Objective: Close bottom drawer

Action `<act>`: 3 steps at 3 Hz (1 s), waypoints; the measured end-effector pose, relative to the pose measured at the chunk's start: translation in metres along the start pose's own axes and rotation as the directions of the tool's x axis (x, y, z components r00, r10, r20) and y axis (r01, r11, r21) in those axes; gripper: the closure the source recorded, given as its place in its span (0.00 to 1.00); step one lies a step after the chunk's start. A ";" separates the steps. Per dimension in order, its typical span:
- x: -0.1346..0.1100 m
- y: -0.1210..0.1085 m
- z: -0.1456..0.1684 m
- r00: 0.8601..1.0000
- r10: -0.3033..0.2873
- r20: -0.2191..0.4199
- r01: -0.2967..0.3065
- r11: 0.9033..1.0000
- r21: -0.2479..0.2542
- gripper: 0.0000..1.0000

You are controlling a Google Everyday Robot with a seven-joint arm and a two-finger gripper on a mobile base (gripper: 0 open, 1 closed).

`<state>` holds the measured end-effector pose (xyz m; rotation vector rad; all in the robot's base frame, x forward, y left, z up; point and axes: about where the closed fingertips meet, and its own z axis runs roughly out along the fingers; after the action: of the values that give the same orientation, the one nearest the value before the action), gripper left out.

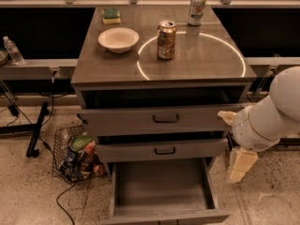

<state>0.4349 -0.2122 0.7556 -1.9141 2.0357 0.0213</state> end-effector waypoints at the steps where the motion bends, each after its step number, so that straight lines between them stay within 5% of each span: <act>1: 0.000 0.000 0.000 1.000 0.000 0.000 0.000 1.000 0.000 0.00; 3: 0.014 0.042 0.099 0.999 0.042 0.015 -0.040 0.996 -0.083 0.00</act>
Offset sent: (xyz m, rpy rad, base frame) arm -0.0182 0.0131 -0.1069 0.0382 0.0984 -0.0409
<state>0.4171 -0.1982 0.6495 -1.9134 2.0933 0.1334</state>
